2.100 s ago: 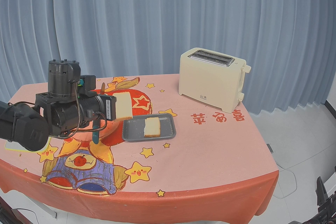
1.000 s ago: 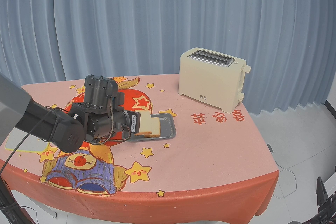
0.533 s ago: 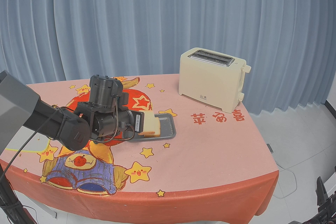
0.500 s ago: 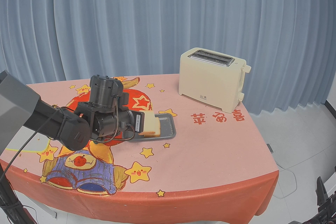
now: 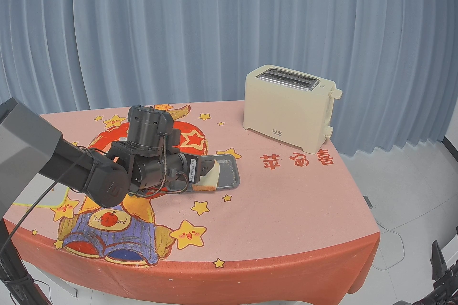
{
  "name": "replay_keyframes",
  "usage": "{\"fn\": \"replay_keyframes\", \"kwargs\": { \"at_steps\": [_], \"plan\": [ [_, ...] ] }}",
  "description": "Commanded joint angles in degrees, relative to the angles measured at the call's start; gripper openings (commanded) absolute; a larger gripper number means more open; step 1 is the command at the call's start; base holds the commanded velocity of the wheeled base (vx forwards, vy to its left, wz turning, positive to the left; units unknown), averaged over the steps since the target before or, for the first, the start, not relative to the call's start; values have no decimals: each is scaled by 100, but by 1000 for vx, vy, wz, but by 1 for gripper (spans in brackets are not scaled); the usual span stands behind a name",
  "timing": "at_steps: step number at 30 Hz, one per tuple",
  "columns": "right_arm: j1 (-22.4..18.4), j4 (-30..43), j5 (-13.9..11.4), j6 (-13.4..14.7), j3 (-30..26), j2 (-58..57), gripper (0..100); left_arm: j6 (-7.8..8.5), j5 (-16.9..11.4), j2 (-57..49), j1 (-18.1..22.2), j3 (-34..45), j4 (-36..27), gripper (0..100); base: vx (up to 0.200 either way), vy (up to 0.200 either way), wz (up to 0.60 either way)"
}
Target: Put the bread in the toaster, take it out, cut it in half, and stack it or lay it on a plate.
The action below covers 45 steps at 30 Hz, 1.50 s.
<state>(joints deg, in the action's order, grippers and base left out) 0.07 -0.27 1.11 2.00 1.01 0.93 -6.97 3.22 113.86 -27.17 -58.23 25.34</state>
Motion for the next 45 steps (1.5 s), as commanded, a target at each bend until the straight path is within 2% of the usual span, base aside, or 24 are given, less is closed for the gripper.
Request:
{"fn": "replay_keyframes", "kwargs": {
  "at_steps": [1,12,20,32,36,38,42,45],
  "plan": [
    [1,0,3,2,-101,-93,100,-6,12,13,10,40,129,100,0,0,0],
    [1,-8,-5,2,-101,-93,100,21,65,-136,1,119,322,100,0,0,0],
    [1,0,3,2,-101,-93,100,47,82,-866,28,269,480,100,0,0,0],
    [1,0,-5,2,-101,-93,100,56,65,-2896,546,1403,594,100,0,0,0],
    [1,0,3,2,-101,-93,100,64,82,-3652,590,1860,586,100,0,0,0],
    [1,0,3,2,-101,-93,100,73,100,-4012,775,2106,586,100,0,0,0],
    [1,0,3,2,-101,-93,100,249,109,-4733,1206,2563,586,100,0,0,0],
    [1,-8,3,2,-101,-93,100,258,109,-5023,1241,2738,586,100,0,0,0]
  ]
}}
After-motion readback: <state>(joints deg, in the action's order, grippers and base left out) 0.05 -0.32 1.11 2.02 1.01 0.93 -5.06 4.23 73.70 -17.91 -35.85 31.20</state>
